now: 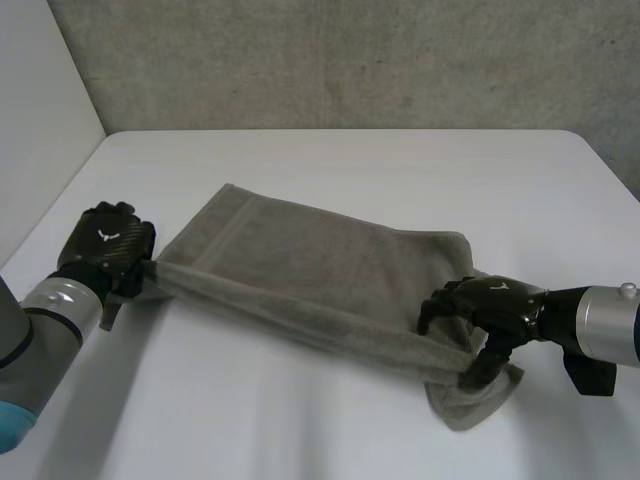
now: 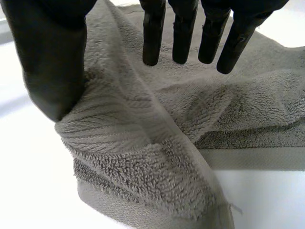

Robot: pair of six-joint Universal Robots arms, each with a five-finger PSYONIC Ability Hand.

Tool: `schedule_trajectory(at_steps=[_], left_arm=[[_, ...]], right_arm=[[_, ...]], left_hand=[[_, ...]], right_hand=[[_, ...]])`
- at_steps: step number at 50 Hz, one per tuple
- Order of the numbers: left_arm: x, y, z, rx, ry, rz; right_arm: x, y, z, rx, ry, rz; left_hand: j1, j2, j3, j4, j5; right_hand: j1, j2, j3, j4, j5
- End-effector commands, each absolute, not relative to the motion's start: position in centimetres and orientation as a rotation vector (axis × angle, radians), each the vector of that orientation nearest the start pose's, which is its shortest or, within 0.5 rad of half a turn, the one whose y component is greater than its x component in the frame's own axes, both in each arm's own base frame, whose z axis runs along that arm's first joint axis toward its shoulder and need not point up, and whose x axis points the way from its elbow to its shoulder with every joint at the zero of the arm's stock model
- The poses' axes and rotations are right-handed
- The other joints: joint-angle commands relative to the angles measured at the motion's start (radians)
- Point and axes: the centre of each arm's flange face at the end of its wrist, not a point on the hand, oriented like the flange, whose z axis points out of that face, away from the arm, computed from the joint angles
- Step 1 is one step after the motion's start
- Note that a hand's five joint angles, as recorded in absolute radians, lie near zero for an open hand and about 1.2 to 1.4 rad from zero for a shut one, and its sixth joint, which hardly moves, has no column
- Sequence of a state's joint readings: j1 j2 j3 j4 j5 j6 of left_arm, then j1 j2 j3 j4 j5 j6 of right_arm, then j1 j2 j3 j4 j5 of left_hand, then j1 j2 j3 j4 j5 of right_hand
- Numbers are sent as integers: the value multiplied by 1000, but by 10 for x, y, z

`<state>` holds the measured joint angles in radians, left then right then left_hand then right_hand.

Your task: Fold the towel.

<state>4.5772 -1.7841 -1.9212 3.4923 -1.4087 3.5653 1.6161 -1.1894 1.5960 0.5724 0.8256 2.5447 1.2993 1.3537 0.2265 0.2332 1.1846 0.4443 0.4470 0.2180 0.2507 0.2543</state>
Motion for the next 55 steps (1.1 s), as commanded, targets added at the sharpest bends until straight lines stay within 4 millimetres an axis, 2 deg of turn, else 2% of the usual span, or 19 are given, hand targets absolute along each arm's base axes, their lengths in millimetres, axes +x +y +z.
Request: schedule_trajectory(at_steps=[1,9,14,22,37,38,39,40,41,42,45,46,47,48,50,55], left_arm=[[-175,-288,179,761,2238,-1944],[-172,-291,181,749,2231,-1948],[-172,-289,182,751,2233,-1947],[-173,-289,181,755,2235,-1947],[-175,-285,183,764,2233,-1953],[-174,-285,184,764,2231,-1955],[-174,-285,184,764,2231,-1955],[-174,-284,184,764,2231,-1955],[-175,-284,185,763,2227,-1961],[-175,-284,185,763,2227,-1961],[-174,-283,189,760,2217,-1970],[-174,-283,190,757,2214,-1973],[-173,-282,192,753,2210,-1974],[-173,-282,192,753,2210,-1974],[-173,-282,194,750,2206,-1980],[-175,-271,194,767,2256,-1941]], right_arm=[[206,-254,191,-965,2193,-1070],[209,-245,198,-885,2208,-940],[207,-253,187,-834,2232,-871],[211,-251,166,-816,2245,-775],[226,-241,155,-821,2268,-789],[226,-241,152,-822,2288,-791],[228,-241,151,-816,2297,-796],[228,-241,151,-816,2297,-796],[229,-242,150,-792,2299,-806],[230,-245,154,-764,2294,-830],[230,-248,160,-749,2287,-861],[228,-253,172,-743,2271,-926],[227,-256,193,-758,2241,-1026],[227,-256,193,-758,2241,-1027],[222,-257,228,-795,2175,-1197],[205,-263,236,-820,2200,-1274]], left_hand=[[83,28,-52,-59,23],[83,28,-52,-59,23],[83,28,-52,-59,23],[83,28,-52,-59,23],[65,11,-52,-59,5],[68,14,-52,-59,8],[68,14,-52,-59,8],[68,14,-52,-59,8],[68,14,-52,-59,8],[68,14,-52,-59,8],[68,14,-52,-59,8],[68,14,-52,-59,8],[68,14,-52,-59,8],[68,14,-52,-59,8],[68,14,-52,-59,8],[77,22,-52,-59,17]], right_hand=[[-98,-101,-44,-76,-83],[-75,-77,-44,-76,-59],[-75,-77,-44,-76,-59],[-69,-71,-44,-76,-53],[37,34,-44,-76,52],[136,133,-44,-76,151],[366,364,-44,-76,382],[369,366,-44,-76,384],[688,686,-44,-76,704],[949,947,-44,-76,965],[952,949,-44,-76,967],[952,949,-44,-76,967],[952,949,-44,-76,967],[952,949,-44,-76,967],[952,949,-44,-76,967],[952,949,-44,-76,967]])
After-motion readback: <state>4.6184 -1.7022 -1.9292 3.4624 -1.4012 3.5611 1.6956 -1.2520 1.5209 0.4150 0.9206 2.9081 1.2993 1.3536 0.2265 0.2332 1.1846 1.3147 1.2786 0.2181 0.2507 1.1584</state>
